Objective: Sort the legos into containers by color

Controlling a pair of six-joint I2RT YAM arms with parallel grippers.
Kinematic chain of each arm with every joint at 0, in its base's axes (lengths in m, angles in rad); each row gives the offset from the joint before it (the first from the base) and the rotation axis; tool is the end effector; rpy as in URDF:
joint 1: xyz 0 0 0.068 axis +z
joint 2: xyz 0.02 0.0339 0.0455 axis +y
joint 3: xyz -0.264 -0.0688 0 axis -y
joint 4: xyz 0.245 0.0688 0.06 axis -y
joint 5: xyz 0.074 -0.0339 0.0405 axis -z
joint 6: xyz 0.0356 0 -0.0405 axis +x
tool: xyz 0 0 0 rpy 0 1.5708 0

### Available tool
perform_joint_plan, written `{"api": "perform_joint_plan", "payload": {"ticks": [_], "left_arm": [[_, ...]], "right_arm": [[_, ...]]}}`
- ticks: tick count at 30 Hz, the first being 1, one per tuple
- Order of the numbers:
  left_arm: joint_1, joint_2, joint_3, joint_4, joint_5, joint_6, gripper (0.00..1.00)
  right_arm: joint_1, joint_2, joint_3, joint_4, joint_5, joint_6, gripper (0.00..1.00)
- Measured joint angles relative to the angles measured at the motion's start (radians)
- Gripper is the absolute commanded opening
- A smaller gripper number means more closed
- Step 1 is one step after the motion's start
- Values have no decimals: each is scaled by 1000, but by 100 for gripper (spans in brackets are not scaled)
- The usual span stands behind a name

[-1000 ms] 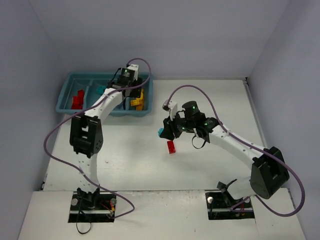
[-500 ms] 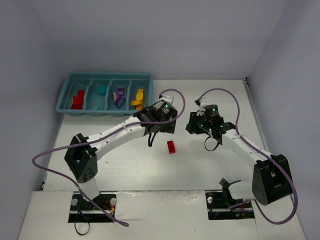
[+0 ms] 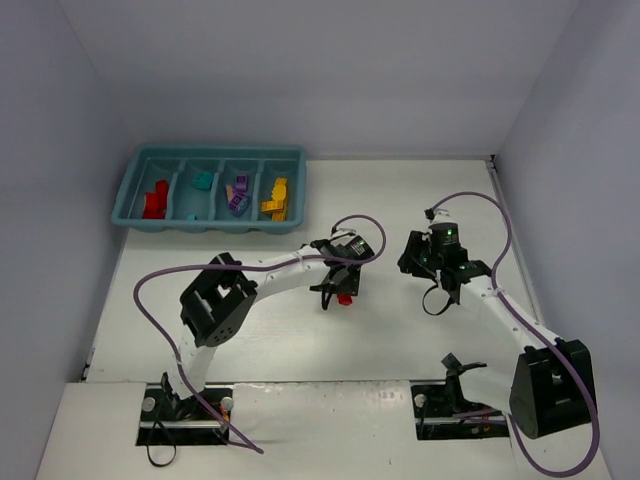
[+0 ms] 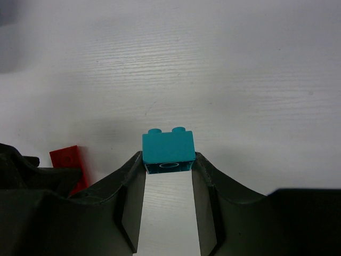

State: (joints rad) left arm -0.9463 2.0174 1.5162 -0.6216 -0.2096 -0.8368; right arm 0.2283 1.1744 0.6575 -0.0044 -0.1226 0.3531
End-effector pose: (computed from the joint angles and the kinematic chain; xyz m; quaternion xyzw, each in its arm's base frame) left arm 0.2544 -0.3403 0.1884 0.0299 0.9695 -0.1078 0.2181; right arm 0.2479 0.0621 0.2337 0.0232 0.8641 0.1941 0.4639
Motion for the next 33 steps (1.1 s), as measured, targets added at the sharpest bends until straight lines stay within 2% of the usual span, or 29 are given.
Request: {"api": "perform_joint_plan", "payload": {"ticks": [4,7,8,12,19,24,28,30,33], "left_arm": [[0,19,11,7,6,-19,49],[0,22,11,13,13,-31,34],[0,22,11,18,17,-35,22],[0,22,11,35,28,-41,0],[10,4,-6,35,17,-18,0],[86,-148,-48,-23,-28,72,0],[279,-333,-39,-41,-60,208,0],[426,-388,6,-47,-70,293,0],[657,-387,80,-40,-78,392,0]], "right_arm": [[-3,0,-12,-5,4,7,0],[-6,0,-13,-6,4,7,0],[-6,0,-13,-6,5,7,0],[-6,0,-13,-5,4,6,0],[-6,0,-13,-4,-4,-4,0],[-2,14,-10,5,-57,-20,0],[32,63,5,15,-92,-40,0],[66,90,19,17,-107,-53,0],[128,132,55,19,-122,-82,0]]}}
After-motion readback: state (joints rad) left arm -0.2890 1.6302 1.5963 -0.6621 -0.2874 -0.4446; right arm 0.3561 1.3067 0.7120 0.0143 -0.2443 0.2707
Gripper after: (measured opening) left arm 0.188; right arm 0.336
